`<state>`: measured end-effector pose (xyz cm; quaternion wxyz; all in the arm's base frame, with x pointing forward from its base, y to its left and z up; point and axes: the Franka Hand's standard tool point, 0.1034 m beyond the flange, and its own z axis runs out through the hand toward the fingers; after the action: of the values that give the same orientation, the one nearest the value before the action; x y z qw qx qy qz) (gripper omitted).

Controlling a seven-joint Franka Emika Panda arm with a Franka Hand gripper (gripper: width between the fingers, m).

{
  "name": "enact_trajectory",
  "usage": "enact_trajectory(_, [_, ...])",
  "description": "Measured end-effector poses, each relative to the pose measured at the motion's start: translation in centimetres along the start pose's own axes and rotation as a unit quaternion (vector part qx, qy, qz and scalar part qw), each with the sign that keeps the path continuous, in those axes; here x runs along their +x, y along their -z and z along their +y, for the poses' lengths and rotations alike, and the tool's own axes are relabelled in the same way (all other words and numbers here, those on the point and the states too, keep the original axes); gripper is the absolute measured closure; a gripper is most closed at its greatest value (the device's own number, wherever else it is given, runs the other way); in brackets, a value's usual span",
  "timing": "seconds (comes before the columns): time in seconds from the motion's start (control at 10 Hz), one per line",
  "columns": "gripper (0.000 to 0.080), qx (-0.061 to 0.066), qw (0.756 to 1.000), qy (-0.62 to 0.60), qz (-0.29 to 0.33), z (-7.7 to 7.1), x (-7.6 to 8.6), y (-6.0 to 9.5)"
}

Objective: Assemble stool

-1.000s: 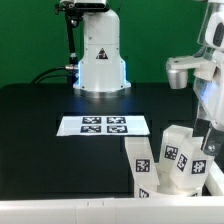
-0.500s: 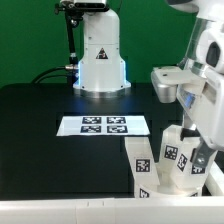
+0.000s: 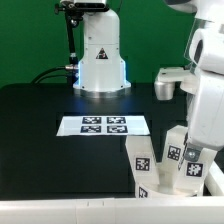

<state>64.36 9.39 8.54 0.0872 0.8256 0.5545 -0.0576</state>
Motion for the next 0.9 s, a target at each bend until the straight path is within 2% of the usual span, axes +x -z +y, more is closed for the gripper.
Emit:
enact_trajectory(0.1, [0.0465,0.001,0.999,-0.054,-0.001,-0.06,0.02,-0.01])
enact_trajectory(0.2, [0.0465,0.008,0.990,-0.144,-0.006,-0.27,0.03,0.00])
enact_trajectory(0.3, [0.0464,0.026,0.972,-0.234,-0.017,-0.40,-0.14,0.07])
enact_trajectory(0.4, [0.0464,0.027,0.961,-0.274,-0.023,-0.01,-0.22,0.13])
enact_trajectory(0.6, [0.0463,0.026,0.941,-0.335,-0.024,-0.08,-0.14,0.07])
enact_trajectory(0.7, [0.0463,0.024,0.922,-0.386,-0.025,-0.11,-0.12,0.06])
enact_trajectory(0.8, [0.0463,0.025,0.915,-0.401,-0.025,-0.09,-0.17,0.03])
enact_trajectory(0.9, [0.0463,0.035,0.873,-0.485,-0.020,0.04,-0.30,-0.05])
